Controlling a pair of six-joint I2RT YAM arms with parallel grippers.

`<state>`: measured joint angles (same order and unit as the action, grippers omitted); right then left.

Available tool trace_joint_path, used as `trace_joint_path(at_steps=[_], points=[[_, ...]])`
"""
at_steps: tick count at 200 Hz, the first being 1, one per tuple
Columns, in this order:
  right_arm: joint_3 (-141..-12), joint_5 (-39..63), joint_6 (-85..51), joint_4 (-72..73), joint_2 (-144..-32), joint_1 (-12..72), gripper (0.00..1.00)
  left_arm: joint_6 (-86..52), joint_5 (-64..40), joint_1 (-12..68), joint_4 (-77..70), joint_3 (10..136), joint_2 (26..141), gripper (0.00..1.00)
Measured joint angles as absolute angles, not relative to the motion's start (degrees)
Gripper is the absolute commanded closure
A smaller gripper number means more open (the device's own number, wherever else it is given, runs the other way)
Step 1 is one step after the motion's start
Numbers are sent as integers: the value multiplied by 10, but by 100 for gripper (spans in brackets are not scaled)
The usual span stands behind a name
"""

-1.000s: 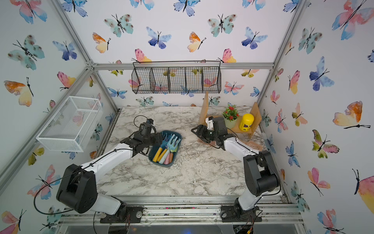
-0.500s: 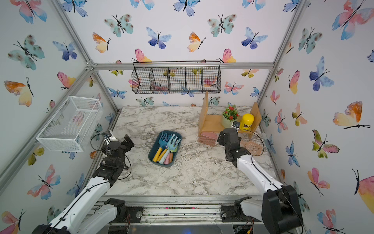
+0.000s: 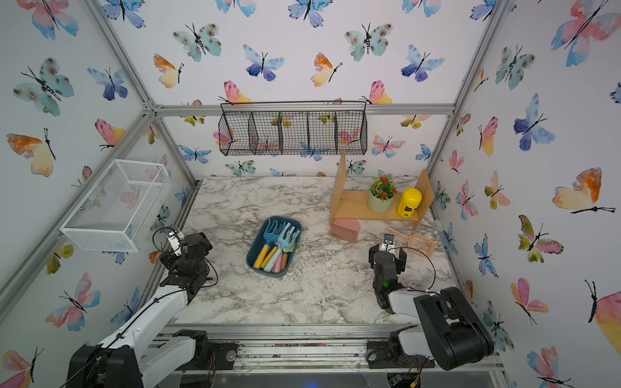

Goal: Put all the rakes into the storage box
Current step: Reset both arms

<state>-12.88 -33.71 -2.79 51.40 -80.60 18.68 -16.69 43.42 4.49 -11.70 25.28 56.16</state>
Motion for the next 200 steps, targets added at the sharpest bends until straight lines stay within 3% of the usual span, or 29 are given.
trace_joint_path(at_steps=[35, 43, 76, 91, 200], points=[[-147, -306, 29, 634, -895, 178, 13, -165, 412, 21, -166, 213, 514, 2], [-146, -296, 29, 635, -893, 170, 1, -165, 407, 18, -173, 208, 511, 2], [-114, -197, 11, 719, -895, 86, 1, -165, 388, 13, -194, 199, 510, 2], [-127, -171, 3, 688, -903, 59, 1, -165, 380, 10, -199, 199, 513, 2], [-142, -100, -4, 679, -905, 57, 1, -166, 355, -26, -237, 178, 571, 2]])
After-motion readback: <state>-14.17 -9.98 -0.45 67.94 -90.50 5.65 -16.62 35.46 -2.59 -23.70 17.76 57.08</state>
